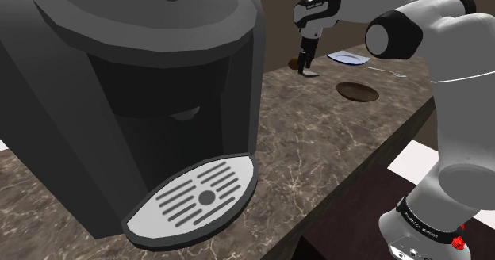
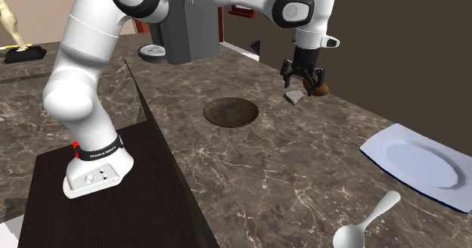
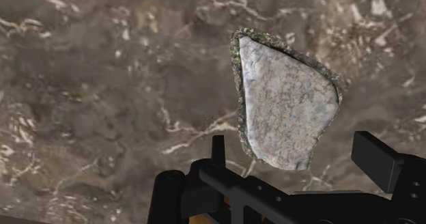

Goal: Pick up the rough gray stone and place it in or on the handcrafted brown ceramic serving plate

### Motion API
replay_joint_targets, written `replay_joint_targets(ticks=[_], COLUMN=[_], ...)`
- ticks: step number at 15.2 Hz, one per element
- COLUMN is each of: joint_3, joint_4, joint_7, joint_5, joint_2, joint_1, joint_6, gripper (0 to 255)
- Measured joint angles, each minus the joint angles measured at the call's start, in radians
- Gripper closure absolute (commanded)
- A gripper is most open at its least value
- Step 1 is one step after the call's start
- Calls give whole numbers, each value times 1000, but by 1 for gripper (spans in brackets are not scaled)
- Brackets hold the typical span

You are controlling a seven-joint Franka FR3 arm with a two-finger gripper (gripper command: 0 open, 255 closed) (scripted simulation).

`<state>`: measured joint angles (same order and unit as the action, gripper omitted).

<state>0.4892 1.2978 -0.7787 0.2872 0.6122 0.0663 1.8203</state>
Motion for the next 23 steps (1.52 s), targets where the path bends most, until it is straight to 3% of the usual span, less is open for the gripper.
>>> replay_joint_targets(ticks=[2,3,14,23], joint_3=[0,0,0,5], joint_4=[0,0,-2,-110], joint_7=[0,0,1,10], joint_5=[0,0,-1,-7], joint_2=[0,0,-2,-8], joint_1=[0,0,-1,17], joint_6=[0,0,-4,-113], gripper=[0,255,255,255])
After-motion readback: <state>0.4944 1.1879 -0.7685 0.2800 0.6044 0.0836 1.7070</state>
